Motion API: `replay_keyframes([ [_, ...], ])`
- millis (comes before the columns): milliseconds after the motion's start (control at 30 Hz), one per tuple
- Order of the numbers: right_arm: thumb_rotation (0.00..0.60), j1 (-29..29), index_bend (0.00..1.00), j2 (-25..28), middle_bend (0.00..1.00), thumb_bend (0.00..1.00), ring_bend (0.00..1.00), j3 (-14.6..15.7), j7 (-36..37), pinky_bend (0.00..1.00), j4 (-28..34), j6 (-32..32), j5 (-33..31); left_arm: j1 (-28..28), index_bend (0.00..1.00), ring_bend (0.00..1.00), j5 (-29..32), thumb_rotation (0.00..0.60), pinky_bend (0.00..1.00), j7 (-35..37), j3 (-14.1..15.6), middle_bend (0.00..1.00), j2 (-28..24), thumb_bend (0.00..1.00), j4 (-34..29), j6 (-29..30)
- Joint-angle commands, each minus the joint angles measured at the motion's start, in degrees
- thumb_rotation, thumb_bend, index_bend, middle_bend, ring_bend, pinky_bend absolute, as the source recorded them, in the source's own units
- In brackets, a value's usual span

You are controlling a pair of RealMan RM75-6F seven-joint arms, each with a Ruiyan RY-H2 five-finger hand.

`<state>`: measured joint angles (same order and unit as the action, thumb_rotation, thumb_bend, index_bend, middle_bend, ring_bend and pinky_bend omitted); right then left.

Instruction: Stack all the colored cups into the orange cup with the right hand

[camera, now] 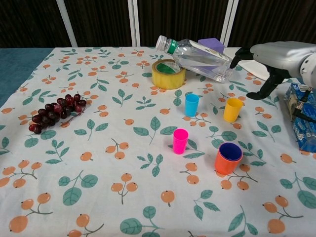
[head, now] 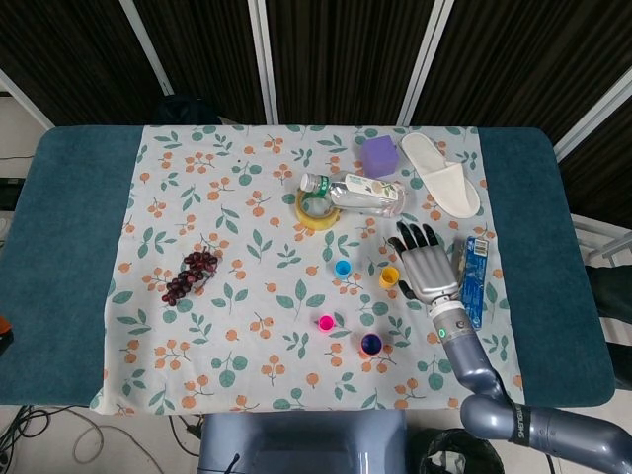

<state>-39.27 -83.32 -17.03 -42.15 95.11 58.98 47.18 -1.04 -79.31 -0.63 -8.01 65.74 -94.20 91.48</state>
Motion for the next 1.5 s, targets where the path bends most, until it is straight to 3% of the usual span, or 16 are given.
replay_keyframes([
  [33, 0.600, -1.4, 0.23, -1.2, 0.00, 0.39, 0.00, 0.1, -0.9, 0.04, -1.6, -0.6, -2.1, 0.0, 0.15, 0.00, 0.1, 0.600, 0.00, 0.1, 0.0, 0.01, 0.0, 0.76, 0.1, -0.1],
  [533, 0.600, -3.8, 0.29, -3.8, 0.00, 0.39, 0.00, 3.7, 0.5, 0.04, -6.7, -2.2, -5.4, -0.1, 0.15, 0.00, 0.1, 0.600, 0.00, 0.0, 0.0, 0.01, 0.0, 0.76, 0.2, -0.4],
  [933, 0.600, -4.8, 0.37, -5.7, 0.00, 0.39, 0.00, 4.3, 3.3, 0.04, -10.1, -1.9, -4.9, -0.2, 0.15, 0.00, 0.3, 0.600, 0.00, 0.1, -0.1, 0.01, -0.1, 0.76, 0.3, -0.5],
  [1500, 0.600, -5.5, 0.50, -6.2, 0.00, 0.39, 0.00, 5.1, 4.6, 0.04, -9.9, -0.8, -4.0, -0.1, 0.15, 0.00, 0.2, 0.600, 0.00, 0.2, -0.1, 0.01, -0.1, 0.76, 0.3, -0.4],
])
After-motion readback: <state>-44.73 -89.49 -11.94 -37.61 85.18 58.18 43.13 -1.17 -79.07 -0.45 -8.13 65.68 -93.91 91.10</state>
